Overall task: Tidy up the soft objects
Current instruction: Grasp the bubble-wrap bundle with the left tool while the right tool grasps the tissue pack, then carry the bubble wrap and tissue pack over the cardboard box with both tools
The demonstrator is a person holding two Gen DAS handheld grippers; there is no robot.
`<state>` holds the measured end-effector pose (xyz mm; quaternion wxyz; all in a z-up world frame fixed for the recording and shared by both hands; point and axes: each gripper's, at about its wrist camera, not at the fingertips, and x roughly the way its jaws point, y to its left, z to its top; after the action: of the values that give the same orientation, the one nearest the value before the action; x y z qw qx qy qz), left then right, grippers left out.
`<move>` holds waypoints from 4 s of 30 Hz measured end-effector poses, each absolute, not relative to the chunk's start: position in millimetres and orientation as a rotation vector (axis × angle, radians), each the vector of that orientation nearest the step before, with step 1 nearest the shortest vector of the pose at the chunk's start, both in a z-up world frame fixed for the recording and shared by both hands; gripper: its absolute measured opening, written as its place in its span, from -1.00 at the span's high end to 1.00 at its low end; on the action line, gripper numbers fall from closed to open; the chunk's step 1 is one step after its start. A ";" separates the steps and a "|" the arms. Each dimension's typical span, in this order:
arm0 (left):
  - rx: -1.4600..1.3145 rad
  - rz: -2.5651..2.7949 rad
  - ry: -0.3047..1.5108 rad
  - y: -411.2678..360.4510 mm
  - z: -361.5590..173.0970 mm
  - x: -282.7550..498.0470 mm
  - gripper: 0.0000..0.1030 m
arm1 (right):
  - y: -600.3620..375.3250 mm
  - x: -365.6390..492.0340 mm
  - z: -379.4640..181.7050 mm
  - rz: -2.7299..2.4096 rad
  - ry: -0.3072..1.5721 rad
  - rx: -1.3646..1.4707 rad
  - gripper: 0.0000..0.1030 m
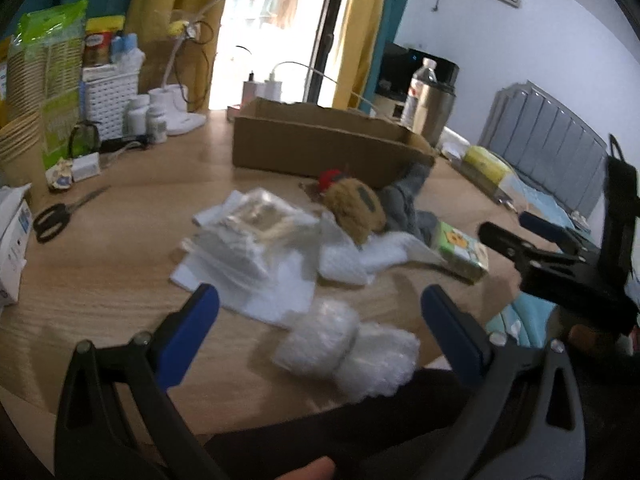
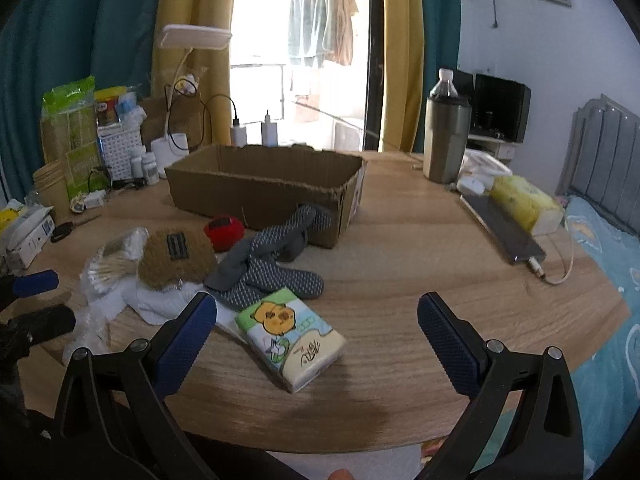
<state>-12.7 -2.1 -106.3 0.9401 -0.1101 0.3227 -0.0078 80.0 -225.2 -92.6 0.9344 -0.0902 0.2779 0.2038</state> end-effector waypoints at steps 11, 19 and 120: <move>-0.128 -0.081 0.780 -27.7 -120.0 -5.9 -0.97 | -219.2 88.0 -107.5 0.443 0.621 -0.200 -0.87; -0.103 -0.081 0.823 -29.1 -128.3 -1.3 -0.49 | -219.0 98.2 -119.6 0.457 0.672 -0.177 -0.72; -0.140 -0.064 0.694 15.2 -56.1 215.8 -0.26 | -171.3 248.6 -58.9 0.598 0.661 -0.144 -0.26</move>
<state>215.8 15.2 -56.1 0.9375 -0.0686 0.3397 -0.0312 248.6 -171.3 -58.9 0.8999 -0.0697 0.3193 0.2889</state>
